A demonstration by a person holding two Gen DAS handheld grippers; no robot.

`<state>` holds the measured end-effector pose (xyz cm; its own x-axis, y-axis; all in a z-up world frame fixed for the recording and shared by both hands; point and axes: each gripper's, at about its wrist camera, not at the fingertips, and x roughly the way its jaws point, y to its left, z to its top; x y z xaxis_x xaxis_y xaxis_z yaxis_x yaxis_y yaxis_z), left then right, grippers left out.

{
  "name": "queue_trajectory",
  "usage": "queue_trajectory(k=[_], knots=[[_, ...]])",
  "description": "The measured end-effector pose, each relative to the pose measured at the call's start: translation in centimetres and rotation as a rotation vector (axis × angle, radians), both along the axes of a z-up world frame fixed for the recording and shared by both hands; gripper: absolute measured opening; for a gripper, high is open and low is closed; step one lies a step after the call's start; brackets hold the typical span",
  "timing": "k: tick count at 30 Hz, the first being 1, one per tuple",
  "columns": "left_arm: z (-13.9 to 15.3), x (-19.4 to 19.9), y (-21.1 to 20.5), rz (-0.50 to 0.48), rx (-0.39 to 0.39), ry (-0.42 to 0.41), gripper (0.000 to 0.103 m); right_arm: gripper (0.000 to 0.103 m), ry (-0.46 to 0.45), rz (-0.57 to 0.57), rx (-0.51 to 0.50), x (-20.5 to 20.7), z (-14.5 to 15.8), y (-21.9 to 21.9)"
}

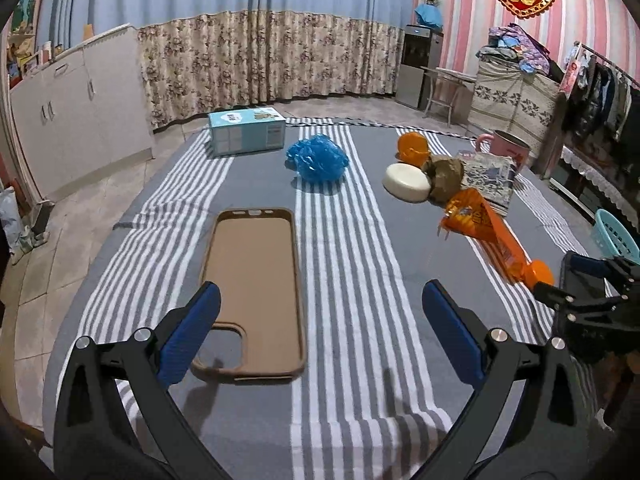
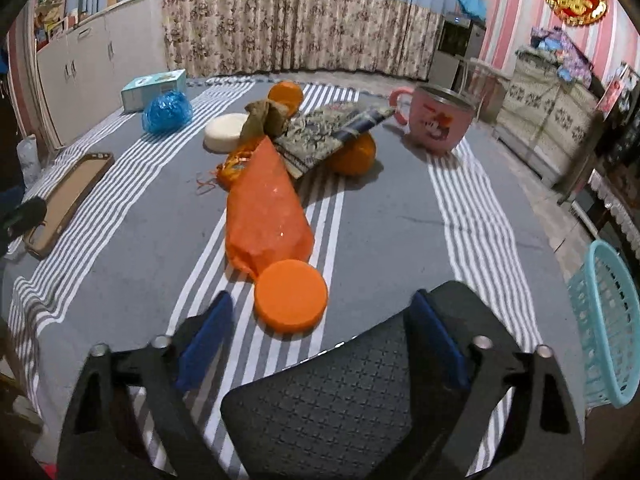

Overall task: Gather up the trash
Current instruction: 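Move both tools back over the table toward the orange bottle, then grasp the round orange lid with the right tool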

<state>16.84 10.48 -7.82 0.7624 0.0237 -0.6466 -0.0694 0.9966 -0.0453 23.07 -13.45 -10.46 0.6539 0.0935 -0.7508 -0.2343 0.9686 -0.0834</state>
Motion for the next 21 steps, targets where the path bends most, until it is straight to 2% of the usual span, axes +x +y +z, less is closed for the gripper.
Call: queue_trajectory(k=[1, 3, 6, 13, 21], knots=[[0.0, 0.0, -0.2, -0.006, -0.003, 0.004, 0.097, 0.077, 0.006, 0.000, 0.002, 0.1, 0.1, 0.0], [0.0, 0.0, -0.5, -0.012, -0.009, 0.010, 0.097, 0.056, 0.030, 0.010, 0.028, 0.4, 0.1, 0.1], [0.0, 0.2, -1.0, -0.023, -0.012, 0.017, 0.097, 0.042, 0.060, 0.025, 0.051, 0.7, -0.5, 0.3], [-0.3, 0.8, -1.9, -0.039, -0.027, 0.044, 0.097, 0.040, 0.025, 0.061, 0.019, 0.4, -0.1, 0.8], [-0.5, 2.1, -4.0, -0.064, -0.058, 0.063, 0.095, 0.040, -0.019, 0.044, 0.034, 0.4, 1.5, -0.9]])
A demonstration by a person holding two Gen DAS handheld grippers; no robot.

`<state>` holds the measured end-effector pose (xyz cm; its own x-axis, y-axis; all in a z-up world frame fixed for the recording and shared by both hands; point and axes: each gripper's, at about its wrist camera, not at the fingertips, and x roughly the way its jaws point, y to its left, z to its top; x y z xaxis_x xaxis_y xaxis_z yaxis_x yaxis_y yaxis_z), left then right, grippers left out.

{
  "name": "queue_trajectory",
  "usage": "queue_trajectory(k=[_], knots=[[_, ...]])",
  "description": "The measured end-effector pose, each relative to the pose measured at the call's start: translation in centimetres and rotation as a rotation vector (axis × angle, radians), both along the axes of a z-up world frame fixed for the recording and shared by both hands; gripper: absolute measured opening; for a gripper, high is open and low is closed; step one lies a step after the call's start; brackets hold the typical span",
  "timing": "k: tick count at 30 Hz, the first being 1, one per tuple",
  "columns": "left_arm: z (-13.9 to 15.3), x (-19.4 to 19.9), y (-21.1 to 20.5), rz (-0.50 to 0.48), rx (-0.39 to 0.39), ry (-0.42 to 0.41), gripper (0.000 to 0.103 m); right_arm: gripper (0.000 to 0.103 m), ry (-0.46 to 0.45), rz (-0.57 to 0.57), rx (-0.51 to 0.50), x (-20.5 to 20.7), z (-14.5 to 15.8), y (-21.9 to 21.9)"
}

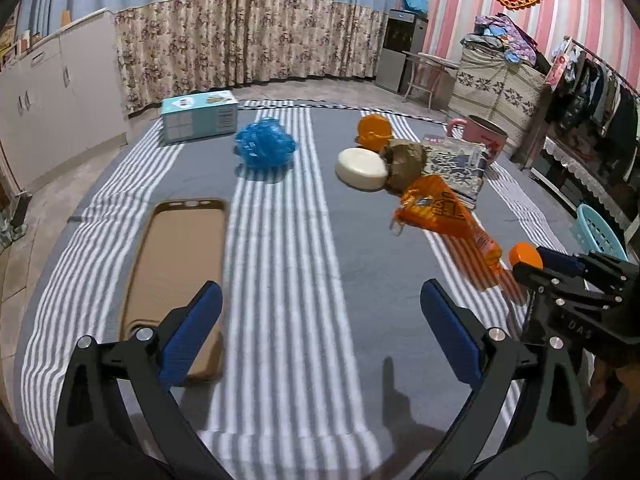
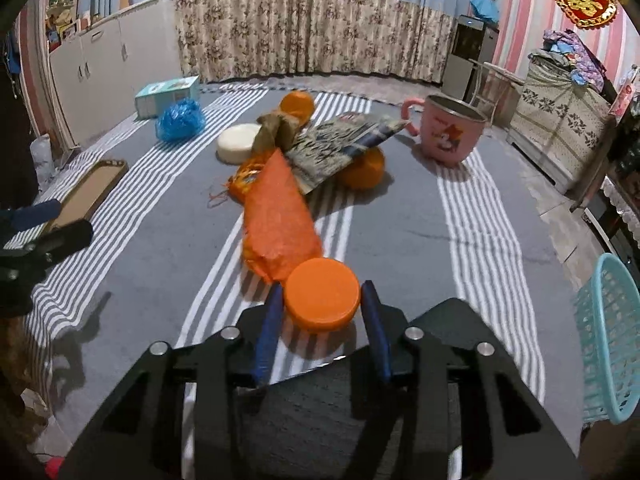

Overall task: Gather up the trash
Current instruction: 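Grasp the round orange lid with the right tool, then grasp the orange snack bag with the left tool while the right tool holds the lid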

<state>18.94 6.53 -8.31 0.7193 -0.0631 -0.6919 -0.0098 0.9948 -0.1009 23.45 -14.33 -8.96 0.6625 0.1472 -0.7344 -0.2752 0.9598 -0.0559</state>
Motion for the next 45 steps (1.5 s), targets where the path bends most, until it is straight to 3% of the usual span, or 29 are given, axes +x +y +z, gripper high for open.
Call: queue_trajectory(k=[13, 19, 22, 29, 33, 45], knots=[[0.1, 4.1, -7.4, -0.104, -0.058, 0.056, 0.084, 0.040, -0.051, -0.159, 0.047, 0.9, 2.7, -8.6], [0.2, 6.3, -11.3, -0.150, -0.046, 0.083, 0.077, 0.040, -0.058, -0.223, 0.075, 1.2, 3.0, -11.9], [-0.3, 7.3, -12.5, -0.162, -0.030, 0.111, 0.068, 0.040, -0.053, -0.236, 0.079, 1.3, 2.9, -12.7], [-2.5, 9.0, -13.4, -0.163, -0.036, 0.207, 0.028, 0.040, -0.054, -0.245, 0.085, 1.6, 2.8, -13.9], [-1.8, 8.4, -13.5, -0.161, -0.014, 0.176, 0.012, 0.040, -0.056, -0.247, 0.077, 1.6, 2.6, -14.4], [4.2, 4.6, -14.7, -0.167, 0.115, 0.008, 0.006, 0.040, -0.111, -0.331, 0.123, 0.5, 4.2, -19.2]])
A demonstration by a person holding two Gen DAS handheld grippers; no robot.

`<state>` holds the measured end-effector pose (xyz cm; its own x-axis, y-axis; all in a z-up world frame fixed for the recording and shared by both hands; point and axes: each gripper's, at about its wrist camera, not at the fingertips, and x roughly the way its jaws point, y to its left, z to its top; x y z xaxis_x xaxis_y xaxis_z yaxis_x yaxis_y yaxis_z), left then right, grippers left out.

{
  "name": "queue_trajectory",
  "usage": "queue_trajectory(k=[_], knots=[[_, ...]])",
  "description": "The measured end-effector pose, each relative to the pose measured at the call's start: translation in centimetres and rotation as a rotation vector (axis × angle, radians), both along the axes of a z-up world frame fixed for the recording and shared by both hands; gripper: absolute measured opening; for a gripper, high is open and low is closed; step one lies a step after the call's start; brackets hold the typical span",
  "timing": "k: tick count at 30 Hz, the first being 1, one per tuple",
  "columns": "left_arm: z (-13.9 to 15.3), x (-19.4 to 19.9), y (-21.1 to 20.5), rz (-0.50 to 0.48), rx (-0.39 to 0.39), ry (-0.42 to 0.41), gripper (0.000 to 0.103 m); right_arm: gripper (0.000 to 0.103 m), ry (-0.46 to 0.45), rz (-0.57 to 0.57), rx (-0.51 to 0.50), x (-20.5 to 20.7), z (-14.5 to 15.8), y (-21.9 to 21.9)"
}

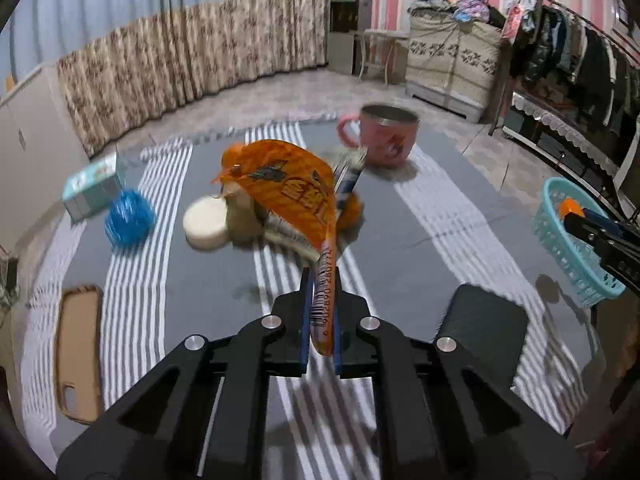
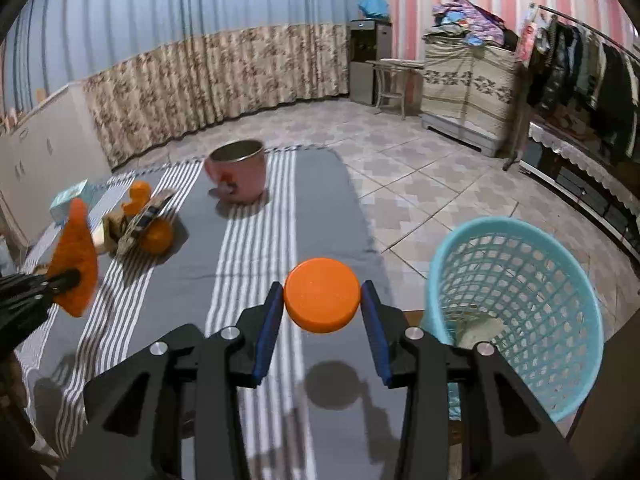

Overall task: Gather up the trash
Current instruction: 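Grasp the orange snack bag with the left tool while the right tool holds the lid, then carry the snack bag and orange lid in both tools over the blue basket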

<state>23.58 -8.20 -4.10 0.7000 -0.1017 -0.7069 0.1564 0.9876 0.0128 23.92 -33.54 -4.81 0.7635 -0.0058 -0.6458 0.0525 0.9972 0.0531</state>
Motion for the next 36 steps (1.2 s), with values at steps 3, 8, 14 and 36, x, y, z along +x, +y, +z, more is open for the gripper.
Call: queue_trajectory(k=[3, 8, 14, 36], knots=[[1.6, -0.4, -1.5, -0.034, 0.000, -0.033, 0.005, 0.040, -0.026, -0.045, 0.004, -0.5, 0.8, -2.0], [3.0, 0.1, -5.4, -0.106, 0.004, -0.068, 0.005, 0.040, -0.073, -0.145, -0.028, -1.6, 2.2, -5.8], [3.4, 0.9, -11.7, -0.212, -0.029, -0.086, 0.005, 0.040, -0.099, -0.275, -0.030, -2.7, 2.6, -11.4], [0.0, 2.8, -31.0, -0.444, -0.114, -0.100, 0.005, 0.040, -0.101, -0.496, 0.022, -4.0, 0.4, -22.7]])
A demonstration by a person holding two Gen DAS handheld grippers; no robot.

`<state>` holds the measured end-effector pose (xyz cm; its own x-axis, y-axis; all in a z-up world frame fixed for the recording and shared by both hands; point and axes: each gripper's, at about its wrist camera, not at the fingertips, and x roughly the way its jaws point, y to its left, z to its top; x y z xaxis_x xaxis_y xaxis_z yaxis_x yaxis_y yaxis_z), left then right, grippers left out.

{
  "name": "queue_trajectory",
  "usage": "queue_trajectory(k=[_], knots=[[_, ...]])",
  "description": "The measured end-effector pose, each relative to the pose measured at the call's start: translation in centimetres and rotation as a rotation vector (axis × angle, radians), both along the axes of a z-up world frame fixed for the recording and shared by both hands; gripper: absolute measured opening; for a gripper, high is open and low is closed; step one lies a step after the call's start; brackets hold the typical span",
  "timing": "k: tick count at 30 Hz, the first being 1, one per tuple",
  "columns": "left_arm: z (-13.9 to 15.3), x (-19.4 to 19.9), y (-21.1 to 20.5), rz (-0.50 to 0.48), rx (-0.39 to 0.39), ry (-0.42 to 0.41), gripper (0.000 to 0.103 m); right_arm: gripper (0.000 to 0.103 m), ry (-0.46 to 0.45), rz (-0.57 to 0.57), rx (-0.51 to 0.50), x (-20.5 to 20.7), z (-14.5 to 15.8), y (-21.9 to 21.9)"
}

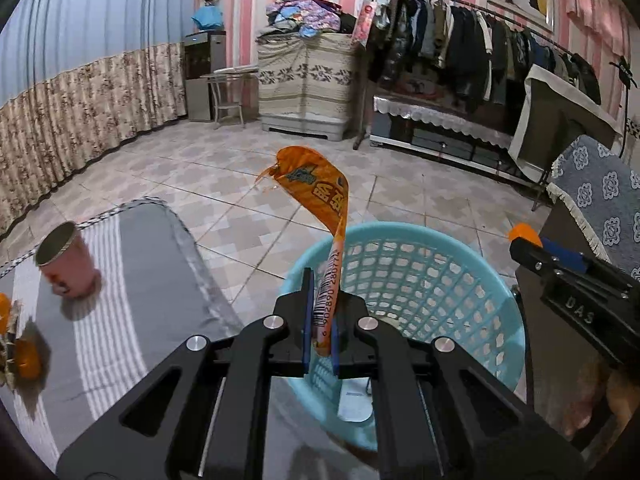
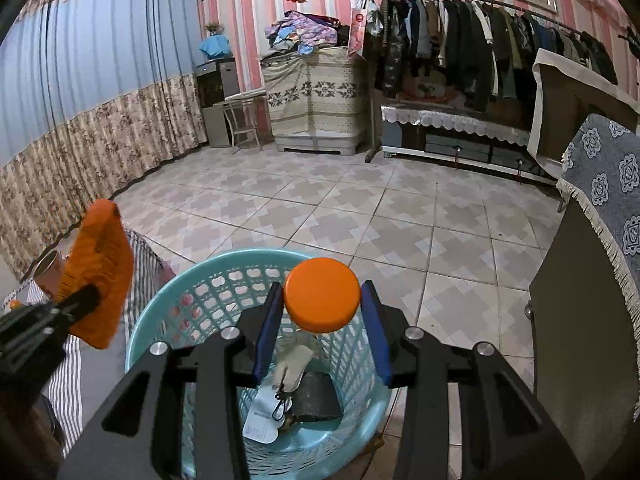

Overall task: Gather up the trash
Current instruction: 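Carry the snack bag and orange lid in both tools over the blue basket, then open the left tool to drop the snack bag while the right tool drops the lid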

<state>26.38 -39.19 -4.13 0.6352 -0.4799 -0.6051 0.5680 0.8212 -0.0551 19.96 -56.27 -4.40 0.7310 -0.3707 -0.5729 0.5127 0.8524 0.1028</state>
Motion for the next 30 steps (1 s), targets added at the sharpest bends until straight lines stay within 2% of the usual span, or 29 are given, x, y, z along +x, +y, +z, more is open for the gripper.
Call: queue_trajectory(k=[5, 10, 11, 12, 14, 17, 19, 21, 23, 30], knots=[[-0.7, 0.1, -2.1, -0.050, -0.006, 0.021, 0.005, 0.040, -0.012, -0.017, 0.027, -0.3, -0.1, -1.3], [-1.4, 0.3, -3.3, -0.067, 0.029, 0.041, 0.011, 0.040, -0.015, -0.022, 0.031, -0.5, -0.1, -1.6], [-1.5, 0.3, -3.3, -0.069, 0.028, 0.051, 0.018, 0.040, -0.015, -0.022, 0.032, -0.5, -0.1, -1.6], [-1.6, 0.4, -3.2, -0.068, 0.028, 0.058, 0.031, 0.040, -0.015, -0.023, 0.033, -0.5, -0.1, -1.5], [-1.4, 0.3, -2.8, -0.048, 0.029, 0.047, 0.042, 0.040, -0.015, -0.022, 0.033, -0.5, -0.1, -1.6], [-1.0, 0.3, -2.1, -0.030, 0.032, 0.034, 0.050, 0.040, -0.013, -0.021, 0.032, -0.5, -0.1, -1.6], [-0.6, 0.4, -1.4, -0.006, 0.032, 0.023, 0.061, 0.040, -0.007, -0.017, 0.029, -0.7, -0.4, -1.4], [-0.1, 0.5, -0.5, 0.033, 0.028, -0.007, 0.078, 0.040, 0.001, -0.011, 0.023, -0.7, -0.8, -1.2], [0.2, 0.5, 0.2, 0.061, 0.022, -0.031, 0.084, 0.040, 0.010, -0.001, 0.019, -0.3, -1.1, -1.0], [0.9, 1.2, 2.5, 0.123, 0.017, -0.060, 0.096, 0.040, 0.035, 0.031, -0.001, 0.9, -1.2, 0.8]])
